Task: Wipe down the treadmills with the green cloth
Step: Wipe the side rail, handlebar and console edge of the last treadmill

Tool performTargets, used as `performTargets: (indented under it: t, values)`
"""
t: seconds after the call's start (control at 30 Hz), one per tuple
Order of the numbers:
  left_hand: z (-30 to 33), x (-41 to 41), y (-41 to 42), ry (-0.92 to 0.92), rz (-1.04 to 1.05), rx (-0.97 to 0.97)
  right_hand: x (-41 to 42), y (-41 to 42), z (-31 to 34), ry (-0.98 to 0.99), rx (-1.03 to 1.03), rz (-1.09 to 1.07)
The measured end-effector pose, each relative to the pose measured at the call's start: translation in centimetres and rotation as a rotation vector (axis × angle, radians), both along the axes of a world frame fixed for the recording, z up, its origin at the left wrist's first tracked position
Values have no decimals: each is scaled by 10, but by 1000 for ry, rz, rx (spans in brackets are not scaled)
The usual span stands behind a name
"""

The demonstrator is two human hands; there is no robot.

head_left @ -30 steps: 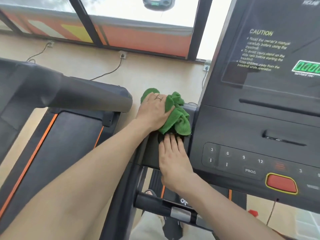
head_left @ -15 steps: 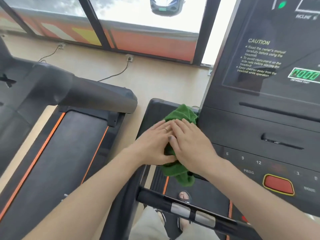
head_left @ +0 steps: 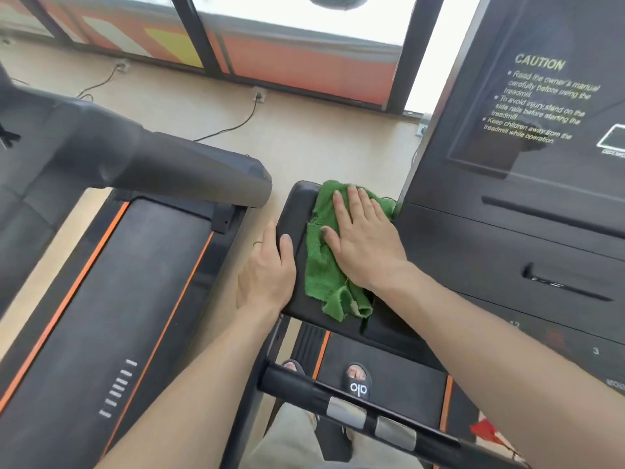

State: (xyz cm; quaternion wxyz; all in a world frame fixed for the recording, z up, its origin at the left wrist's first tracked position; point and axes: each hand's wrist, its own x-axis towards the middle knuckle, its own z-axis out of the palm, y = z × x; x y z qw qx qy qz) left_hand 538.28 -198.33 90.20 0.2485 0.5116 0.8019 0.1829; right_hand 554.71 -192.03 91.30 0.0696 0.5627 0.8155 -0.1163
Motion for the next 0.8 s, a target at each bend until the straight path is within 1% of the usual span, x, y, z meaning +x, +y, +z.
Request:
performTargets:
  t: [0.13,0.27,0.47,0.53,0.6,0.63,0.7,0.8]
  values:
    - [-3,0,1,-47,49,38,-10,5,-1,44,18,-88]
    - [-5,-1,3,-29,81,87,-15,-2,-9,76,86,-124]
    - [-7,0,1,-103,107,136,-14,-91,-17,114,146,-125]
    - [-8,-3,-1,-163,133,172,-17,-105,-16,131,193,-118]
    - [-5,-5,-5,-248,189,192,-17,-98,-12,154,232,-118]
    - [-2,-8,-8,-273,212,192,-19,-93,-10,128,234,-95]
    - [6,-18,-20,-267,219,181,-27,-85,-12,95,221,-103]
    - [10,-31,-59,-178,181,174,-38,-84,-15,163,302,-194]
